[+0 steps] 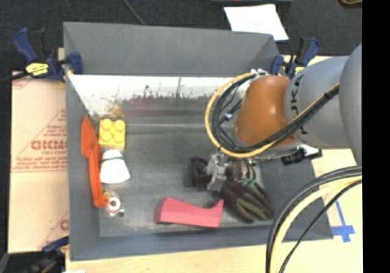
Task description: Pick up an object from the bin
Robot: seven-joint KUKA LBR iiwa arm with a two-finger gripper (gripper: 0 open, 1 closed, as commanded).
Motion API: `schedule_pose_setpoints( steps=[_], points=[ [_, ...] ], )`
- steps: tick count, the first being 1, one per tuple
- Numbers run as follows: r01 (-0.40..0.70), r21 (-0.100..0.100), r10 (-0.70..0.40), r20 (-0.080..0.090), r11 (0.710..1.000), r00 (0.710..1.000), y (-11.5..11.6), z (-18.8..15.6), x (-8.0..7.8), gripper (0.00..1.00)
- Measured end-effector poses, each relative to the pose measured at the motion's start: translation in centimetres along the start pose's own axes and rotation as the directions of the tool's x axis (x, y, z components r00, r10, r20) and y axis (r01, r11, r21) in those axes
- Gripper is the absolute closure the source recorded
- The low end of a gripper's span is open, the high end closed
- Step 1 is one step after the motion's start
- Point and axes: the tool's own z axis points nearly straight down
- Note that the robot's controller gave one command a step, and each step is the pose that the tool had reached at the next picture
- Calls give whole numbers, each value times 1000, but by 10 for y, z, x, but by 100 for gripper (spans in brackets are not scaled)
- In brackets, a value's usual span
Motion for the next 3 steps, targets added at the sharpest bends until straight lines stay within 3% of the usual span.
schedule_pose_setpoints(
  steps=[3],
  points=[
    [2,-1,-2,6,1000,1000,0,-59,-2,100]
  ],
)
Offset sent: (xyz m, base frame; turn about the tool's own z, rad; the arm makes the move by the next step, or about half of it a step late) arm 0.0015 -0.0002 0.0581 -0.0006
